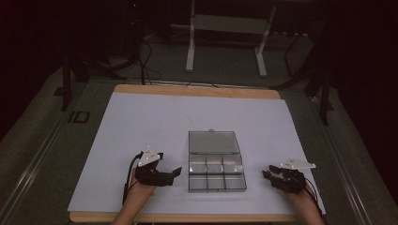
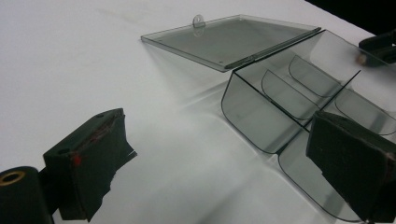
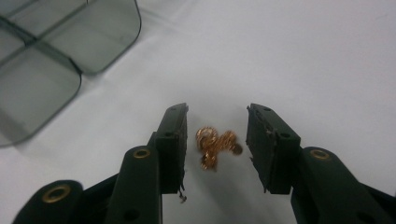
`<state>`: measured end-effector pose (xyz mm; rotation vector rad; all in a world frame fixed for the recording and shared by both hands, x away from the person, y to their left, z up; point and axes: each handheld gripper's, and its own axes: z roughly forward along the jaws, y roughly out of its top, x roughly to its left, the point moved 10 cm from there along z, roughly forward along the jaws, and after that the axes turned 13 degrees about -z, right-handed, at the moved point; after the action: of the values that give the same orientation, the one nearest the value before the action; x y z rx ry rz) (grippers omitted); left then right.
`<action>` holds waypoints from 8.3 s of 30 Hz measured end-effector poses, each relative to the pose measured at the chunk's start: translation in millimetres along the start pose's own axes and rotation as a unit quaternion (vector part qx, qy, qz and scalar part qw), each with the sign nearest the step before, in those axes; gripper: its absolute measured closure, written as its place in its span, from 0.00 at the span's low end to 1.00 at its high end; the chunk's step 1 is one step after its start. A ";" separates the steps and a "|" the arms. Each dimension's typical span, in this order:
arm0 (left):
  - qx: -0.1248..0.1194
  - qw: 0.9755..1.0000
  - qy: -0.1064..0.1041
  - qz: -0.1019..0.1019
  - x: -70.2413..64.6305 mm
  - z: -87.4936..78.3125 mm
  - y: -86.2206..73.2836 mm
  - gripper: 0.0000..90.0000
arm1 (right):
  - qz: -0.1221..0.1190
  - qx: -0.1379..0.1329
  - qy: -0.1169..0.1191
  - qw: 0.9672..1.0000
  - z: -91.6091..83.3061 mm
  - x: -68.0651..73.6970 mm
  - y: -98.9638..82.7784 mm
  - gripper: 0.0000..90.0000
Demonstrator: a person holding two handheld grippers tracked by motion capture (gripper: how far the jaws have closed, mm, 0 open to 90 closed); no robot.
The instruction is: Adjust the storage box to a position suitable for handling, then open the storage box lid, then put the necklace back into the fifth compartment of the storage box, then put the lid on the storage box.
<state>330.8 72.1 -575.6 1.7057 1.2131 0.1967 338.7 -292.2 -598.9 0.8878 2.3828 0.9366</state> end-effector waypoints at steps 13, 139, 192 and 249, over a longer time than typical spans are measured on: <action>-0.002 1.000 0.003 -0.007 4.0 0.8 -3.5 0.07 | -0.008 0.002 -0.013 1.000 3.4 -4.0 -2.4 0.89; -0.012 1.000 0.006 -0.012 9.5 -1.9 -4.0 0.07 | -0.116 -0.035 0.141 0.983 35.8 130.5 96.4 0.90; -0.035 0.999 -0.006 -0.013 -2.1 -0.4 3.0 0.07 | -0.039 -0.077 0.050 0.995 0.7 53.7 100.8 0.44; 0.039 0.998 -0.013 -0.046 -14.0 76.0 86.2 0.08 | -0.013 -0.064 -0.003 0.998 54.1 5.2 122.2 0.54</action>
<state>424.4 13.7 -540.5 1.7088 1.2918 0.0721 416.2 -195.3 -548.8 0.8092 2.2932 1.0623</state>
